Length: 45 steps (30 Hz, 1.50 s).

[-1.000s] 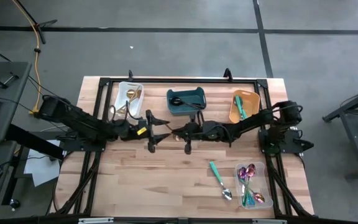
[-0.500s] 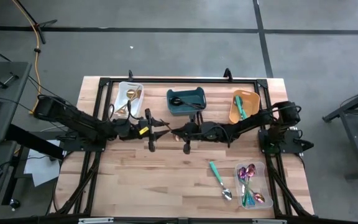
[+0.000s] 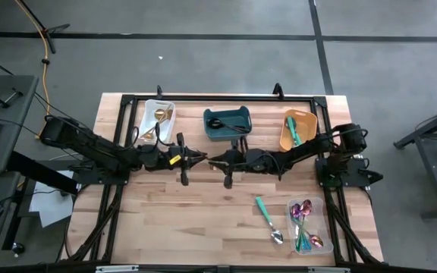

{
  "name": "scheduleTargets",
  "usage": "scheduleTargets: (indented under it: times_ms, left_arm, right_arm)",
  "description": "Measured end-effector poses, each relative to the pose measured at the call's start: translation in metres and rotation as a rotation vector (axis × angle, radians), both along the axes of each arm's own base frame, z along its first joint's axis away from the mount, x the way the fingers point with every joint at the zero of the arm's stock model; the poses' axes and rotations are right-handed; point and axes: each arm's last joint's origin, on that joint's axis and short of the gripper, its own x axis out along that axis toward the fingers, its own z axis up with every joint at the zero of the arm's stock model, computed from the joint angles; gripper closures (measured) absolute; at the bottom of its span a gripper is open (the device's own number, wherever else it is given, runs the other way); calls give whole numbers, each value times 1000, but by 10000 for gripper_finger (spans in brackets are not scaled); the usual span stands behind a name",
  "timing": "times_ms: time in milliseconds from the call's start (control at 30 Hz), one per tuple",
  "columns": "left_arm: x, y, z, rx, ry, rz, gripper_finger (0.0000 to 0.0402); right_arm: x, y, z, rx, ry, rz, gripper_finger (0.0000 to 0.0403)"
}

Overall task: Sort silverware by color (type)
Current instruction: Put the gold spoon into the white bin

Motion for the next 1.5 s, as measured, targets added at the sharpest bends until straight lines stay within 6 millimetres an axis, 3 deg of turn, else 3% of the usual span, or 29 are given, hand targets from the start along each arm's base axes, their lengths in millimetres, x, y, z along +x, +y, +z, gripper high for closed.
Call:
scheduleTargets:
  times_ms: [333,600,667,800,1033,1167,1500]
  left_arm:
    - [-25,11,10,60,158,295,386]
    - [-57,12,22,106,236,486,386]
    - [-65,13,34,128,211,552,386]
    - [-76,24,77,149,203,622,386]
    - [-89,62,135,27,477,746,386]
    - [-90,88,138,-90,709,819,386]
    - [-65,147,93,-322,1020,843,386]
  right_arm:
    - [-5,-1,4,-46,59,-51,249]
    - [-16,-2,22,-58,113,-48,237]
    - [-18,-2,23,-51,131,-49,239]
    - [-19,-2,23,-51,136,-48,242]
    - [-19,-2,22,-35,146,-51,242]
    - [-19,-2,21,-36,153,-50,242]
    - [-19,-2,21,-36,153,-52,242]
